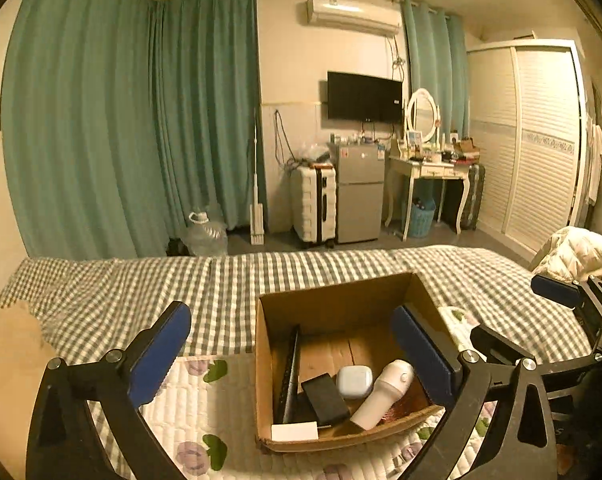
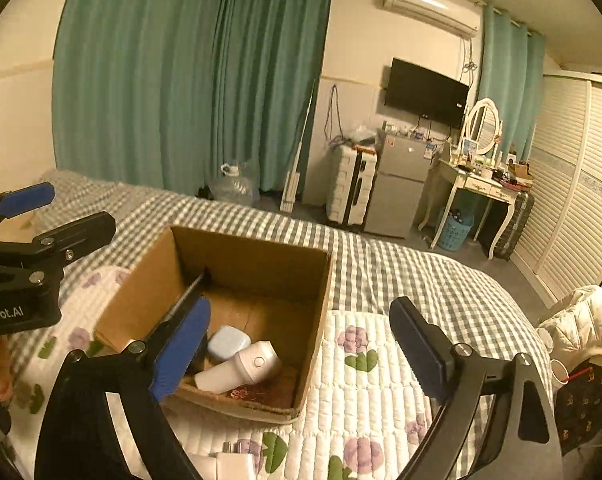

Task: Organize rigid objects
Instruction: 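Lift both tools out of the box and back away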

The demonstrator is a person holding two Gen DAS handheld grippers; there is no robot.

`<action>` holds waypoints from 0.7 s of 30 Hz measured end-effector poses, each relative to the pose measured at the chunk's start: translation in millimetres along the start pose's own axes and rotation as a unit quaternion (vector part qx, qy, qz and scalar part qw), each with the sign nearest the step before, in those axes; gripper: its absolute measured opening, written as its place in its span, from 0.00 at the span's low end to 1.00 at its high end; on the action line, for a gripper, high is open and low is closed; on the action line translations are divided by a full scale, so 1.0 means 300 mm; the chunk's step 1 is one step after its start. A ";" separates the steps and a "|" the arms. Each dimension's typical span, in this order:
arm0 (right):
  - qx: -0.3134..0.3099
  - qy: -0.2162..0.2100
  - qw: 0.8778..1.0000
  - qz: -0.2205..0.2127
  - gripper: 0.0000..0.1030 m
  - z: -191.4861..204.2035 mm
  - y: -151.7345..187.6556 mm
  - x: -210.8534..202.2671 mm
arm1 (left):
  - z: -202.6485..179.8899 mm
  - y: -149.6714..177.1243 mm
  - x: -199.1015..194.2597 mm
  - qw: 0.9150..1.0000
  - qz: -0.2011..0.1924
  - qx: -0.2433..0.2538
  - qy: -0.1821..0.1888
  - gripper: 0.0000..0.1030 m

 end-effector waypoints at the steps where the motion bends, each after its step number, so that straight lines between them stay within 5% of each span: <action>1: 0.000 0.002 1.000 -0.001 0.93 -0.003 -0.005 -0.016 | 0.000 -0.004 -0.017 1.000 -0.003 0.000 0.003 1.00; 21: -0.001 0.014 0.998 -0.059 1.00 0.025 -0.005 -0.365 | -0.018 -0.002 -0.322 0.999 -0.043 -0.004 0.003 1.00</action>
Point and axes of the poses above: each gripper's, at about its wrist camera, not at the fingertips, and x roughly the way its jaws point, z to its left, y to its underside, the point moved 4 cm from there along x, roughly the way its jaws point, and after that the axes turned 1 degree about -z, right-handed, at the moved point
